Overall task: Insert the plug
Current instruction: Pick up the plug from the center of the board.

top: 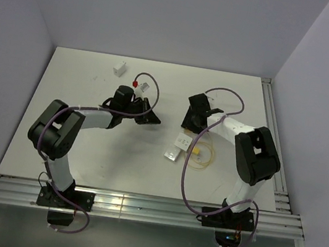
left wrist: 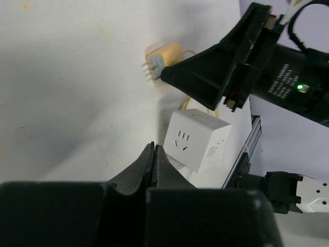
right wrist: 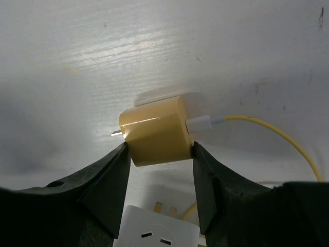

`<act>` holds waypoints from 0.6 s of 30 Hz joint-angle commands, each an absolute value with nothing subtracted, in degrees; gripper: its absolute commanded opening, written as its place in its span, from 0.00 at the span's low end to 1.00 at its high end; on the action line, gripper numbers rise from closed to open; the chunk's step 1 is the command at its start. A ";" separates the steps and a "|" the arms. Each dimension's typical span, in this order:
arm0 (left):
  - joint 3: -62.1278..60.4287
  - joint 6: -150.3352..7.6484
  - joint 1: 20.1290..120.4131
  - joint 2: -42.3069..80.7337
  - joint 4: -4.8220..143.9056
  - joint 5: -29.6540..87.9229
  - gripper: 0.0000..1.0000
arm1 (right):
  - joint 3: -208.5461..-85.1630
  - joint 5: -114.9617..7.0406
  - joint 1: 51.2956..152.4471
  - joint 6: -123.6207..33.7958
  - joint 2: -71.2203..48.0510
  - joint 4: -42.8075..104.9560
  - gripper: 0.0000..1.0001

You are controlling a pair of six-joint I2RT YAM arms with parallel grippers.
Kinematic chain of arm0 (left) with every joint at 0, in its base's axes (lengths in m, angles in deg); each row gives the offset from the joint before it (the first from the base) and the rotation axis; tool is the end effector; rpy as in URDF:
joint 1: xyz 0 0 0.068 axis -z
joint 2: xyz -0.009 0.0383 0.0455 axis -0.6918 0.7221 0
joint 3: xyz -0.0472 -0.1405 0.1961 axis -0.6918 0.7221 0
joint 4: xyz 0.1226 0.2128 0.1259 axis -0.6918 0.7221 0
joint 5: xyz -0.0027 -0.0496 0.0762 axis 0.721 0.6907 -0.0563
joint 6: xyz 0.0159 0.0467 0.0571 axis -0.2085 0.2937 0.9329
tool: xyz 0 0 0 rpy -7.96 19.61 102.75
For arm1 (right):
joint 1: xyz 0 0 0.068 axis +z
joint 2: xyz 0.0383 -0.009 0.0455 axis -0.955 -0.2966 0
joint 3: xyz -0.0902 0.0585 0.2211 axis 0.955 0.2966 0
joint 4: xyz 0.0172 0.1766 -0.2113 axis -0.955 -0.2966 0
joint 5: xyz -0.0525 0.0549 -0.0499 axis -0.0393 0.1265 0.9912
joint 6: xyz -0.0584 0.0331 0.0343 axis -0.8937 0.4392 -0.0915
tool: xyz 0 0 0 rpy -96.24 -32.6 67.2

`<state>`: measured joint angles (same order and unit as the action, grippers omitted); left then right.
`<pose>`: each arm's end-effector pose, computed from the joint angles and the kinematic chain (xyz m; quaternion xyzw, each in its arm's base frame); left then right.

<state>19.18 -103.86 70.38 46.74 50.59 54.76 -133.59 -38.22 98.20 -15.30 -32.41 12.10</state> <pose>0.3365 -0.2083 0.1167 0.0188 0.8399 -0.4834 0.2459 0.3451 0.1545 0.1074 0.1106 0.9553 0.0782 0.2629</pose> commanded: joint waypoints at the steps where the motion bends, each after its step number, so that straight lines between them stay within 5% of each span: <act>1: 19.90 -102.39 70.31 41.46 49.15 52.78 0.00 | -134.24 -36.83 97.79 -15.96 -28.86 16.46 0.16; 3: 20.78 -102.48 70.31 39.09 47.92 52.60 0.00 | -134.94 -35.95 97.79 -16.31 -26.15 16.73 0.00; 8: 22.62 -103.88 70.31 33.99 41.00 52.42 0.10 | -137.84 -35.51 97.79 -16.31 -22.62 15.06 0.00; 15: 25.61 -107.39 71.10 33.72 23.87 59.71 0.50 | -133.54 -42.18 97.79 -12.36 -12.62 18.22 0.00; 18: 25.18 -110.81 71.89 35.65 19.89 60.95 0.54 | -132.31 -45.87 98.67 -11.47 -8.48 20.24 0.00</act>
